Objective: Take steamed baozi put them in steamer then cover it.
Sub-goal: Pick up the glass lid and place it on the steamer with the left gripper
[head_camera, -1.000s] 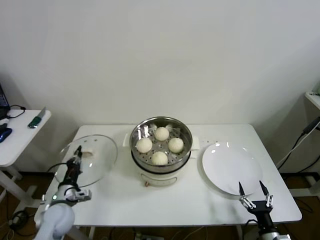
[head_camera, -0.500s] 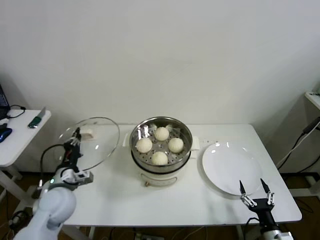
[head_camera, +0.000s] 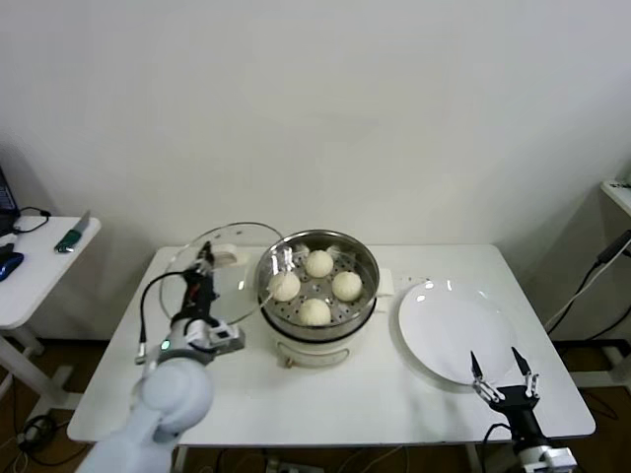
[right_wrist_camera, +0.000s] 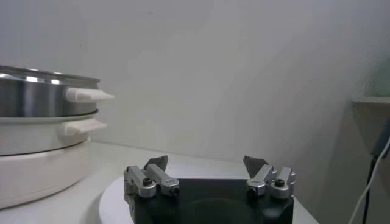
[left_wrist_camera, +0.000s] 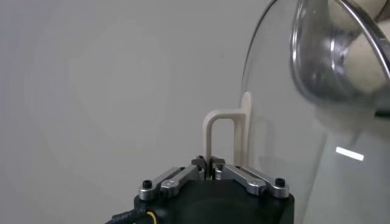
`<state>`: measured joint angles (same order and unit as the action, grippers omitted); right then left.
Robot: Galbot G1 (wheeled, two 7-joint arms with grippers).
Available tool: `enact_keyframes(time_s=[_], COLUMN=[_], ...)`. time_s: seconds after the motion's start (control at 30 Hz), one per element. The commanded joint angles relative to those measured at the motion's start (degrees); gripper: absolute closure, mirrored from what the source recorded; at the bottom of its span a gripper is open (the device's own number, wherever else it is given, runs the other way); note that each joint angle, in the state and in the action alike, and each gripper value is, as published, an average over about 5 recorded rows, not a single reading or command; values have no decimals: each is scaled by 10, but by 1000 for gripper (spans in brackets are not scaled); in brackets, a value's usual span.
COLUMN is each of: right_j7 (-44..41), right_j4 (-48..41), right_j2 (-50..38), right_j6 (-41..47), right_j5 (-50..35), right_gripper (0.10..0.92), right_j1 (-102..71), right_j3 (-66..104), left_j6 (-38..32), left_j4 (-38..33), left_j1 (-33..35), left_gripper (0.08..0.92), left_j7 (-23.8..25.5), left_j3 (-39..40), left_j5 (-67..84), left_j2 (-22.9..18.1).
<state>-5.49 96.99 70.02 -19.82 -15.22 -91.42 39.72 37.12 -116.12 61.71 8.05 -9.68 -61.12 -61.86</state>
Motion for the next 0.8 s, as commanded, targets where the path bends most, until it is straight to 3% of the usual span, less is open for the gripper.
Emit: enact_keyframes(time_s=[0.03,0.43,0.8], right_j7=[-1,-3,-3], right_j4=[0,-3,-6], right_j2=[-2,-11,-10], right_j6=[6,-3,-9], right_j5=[6,0,-9], right_gripper=[203,203,203], right_j1=[0,-7,-10], right_j3=[-1,4,7], left_j6=[74,79,79], left_j4=[22,117,159], left_j1=[-79,-137,-144], left_gripper=[863,863,863], left_j7=[70,82,77], left_j3=[149,198,205], left_j5=[-118,-159,-187], left_j2=[-90,-181,-207])
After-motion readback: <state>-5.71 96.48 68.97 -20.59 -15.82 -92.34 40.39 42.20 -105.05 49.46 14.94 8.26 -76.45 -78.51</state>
